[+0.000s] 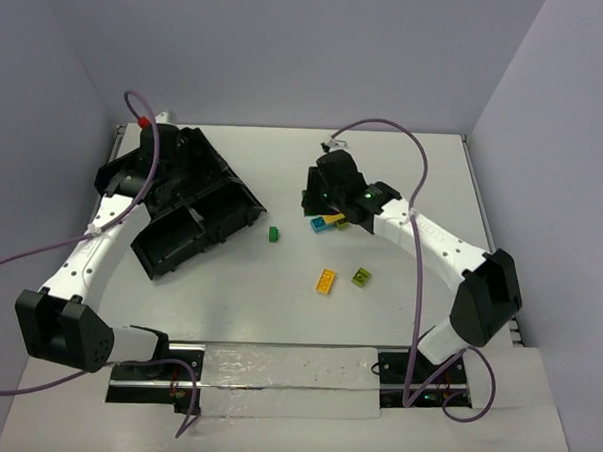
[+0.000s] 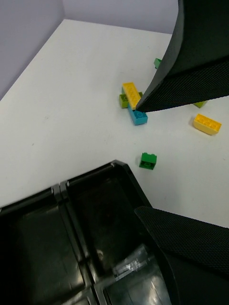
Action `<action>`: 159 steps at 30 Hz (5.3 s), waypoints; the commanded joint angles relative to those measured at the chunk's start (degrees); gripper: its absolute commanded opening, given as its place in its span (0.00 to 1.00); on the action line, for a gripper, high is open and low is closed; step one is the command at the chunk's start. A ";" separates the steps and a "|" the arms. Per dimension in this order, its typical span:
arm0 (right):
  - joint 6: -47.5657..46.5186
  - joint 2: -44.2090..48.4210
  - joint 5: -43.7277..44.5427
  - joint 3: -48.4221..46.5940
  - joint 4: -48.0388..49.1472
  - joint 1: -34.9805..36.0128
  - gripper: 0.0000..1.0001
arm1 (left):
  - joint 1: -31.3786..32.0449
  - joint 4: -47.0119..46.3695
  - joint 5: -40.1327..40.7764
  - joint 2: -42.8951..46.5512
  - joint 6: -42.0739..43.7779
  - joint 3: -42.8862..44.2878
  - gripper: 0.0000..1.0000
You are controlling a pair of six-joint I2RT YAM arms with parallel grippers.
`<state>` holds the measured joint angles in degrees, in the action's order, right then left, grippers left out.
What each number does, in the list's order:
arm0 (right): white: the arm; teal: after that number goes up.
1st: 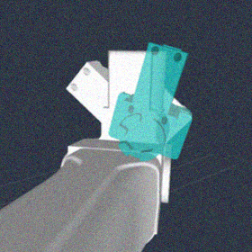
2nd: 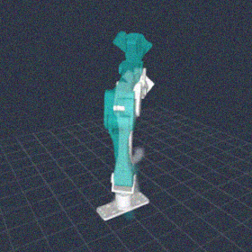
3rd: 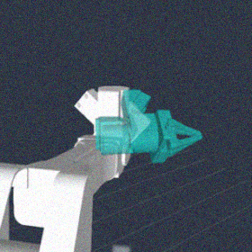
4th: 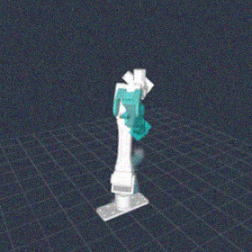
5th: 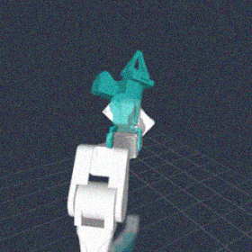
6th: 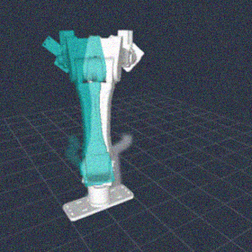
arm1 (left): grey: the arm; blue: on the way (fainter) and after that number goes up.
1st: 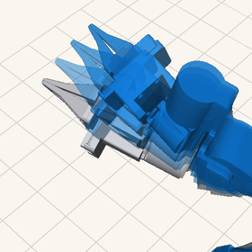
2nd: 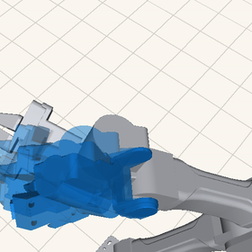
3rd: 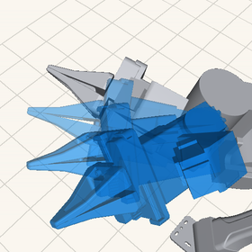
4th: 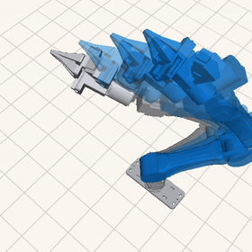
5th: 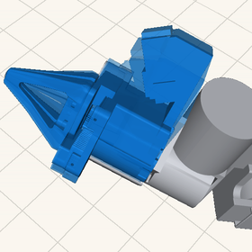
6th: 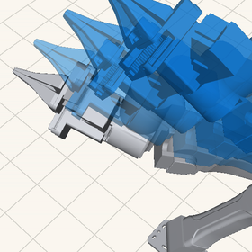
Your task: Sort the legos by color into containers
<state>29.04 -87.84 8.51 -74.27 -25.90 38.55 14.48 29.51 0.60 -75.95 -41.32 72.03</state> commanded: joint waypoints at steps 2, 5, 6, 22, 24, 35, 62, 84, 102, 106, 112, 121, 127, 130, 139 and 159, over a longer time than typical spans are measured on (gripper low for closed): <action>-0.64 -8.18 -3.79 -11.50 3.52 3.46 0.20 | -2.49 5.38 5.17 4.41 -0.84 -0.60 0.88; -1.38 -15.83 -5.46 -19.28 2.97 5.21 0.21 | -2.87 4.52 4.84 6.75 -1.32 -1.65 0.88; -1.58 -18.39 -5.66 -22.41 2.40 5.86 0.22 | -2.87 4.60 4.72 7.28 -1.40 -1.77 0.88; 0.03 -44.39 -12.48 -54.03 -3.50 9.17 0.42 | -3.04 5.81 2.45 10.44 -0.97 -4.37 0.88; -0.04 -44.99 -12.70 -54.47 -4.08 9.24 0.53 | -2.96 5.81 2.16 10.15 -0.98 -4.38 0.88; -2.19 -27.88 -5.51 -41.17 -2.99 7.65 0.72 | -2.65 3.76 1.11 9.81 1.45 -6.80 0.87; 1.81 17.95 0.48 16.06 3.73 -13.68 0.76 | 24.72 1.53 17.15 -37.47 2.07 11.35 0.71; 1.88 20.27 0.63 16.30 3.38 -13.68 0.76 | 21.57 9.64 21.17 -22.88 5.25 17.79 0.00; 1.93 20.23 0.26 16.57 3.00 -13.68 0.76 | 6.52 3.66 22.02 -19.82 2.66 7.51 0.41; 2.04 20.72 0.86 16.90 2.67 -13.65 0.76 | 9.31 3.16 22.34 -17.73 3.71 8.25 0.52; 1.81 23.11 3.93 19.09 1.07 -13.92 0.76 | 21.44 2.33 22.05 -16.77 6.98 10.42 0.53; 4.51 31.57 9.53 21.36 -0.47 -15.94 0.77 | 37.77 -3.93 8.81 -23.86 10.23 7.98 0.81; 4.99 33.86 10.76 21.05 -0.89 -16.38 0.77 | 43.79 -4.97 6.13 -30.12 9.92 9.22 0.89; 4.53 33.70 10.77 20.43 -1.49 -16.46 0.77 | 45.30 -4.30 5.73 -33.73 10.38 9.70 0.92; 3.92 33.48 10.22 19.60 -1.39 -16.49 0.77 | 47.60 -4.03 5.90 -38.90 9.91 10.92 0.70; 2.70 31.80 8.27 19.76 1.48 -16.58 0.78 | 21.37 5.84 11.43 -18.55 9.78 14.33 0.00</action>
<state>32.90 -55.82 16.86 -53.25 -27.21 22.44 47.96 34.32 10.34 -100.20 -29.43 85.57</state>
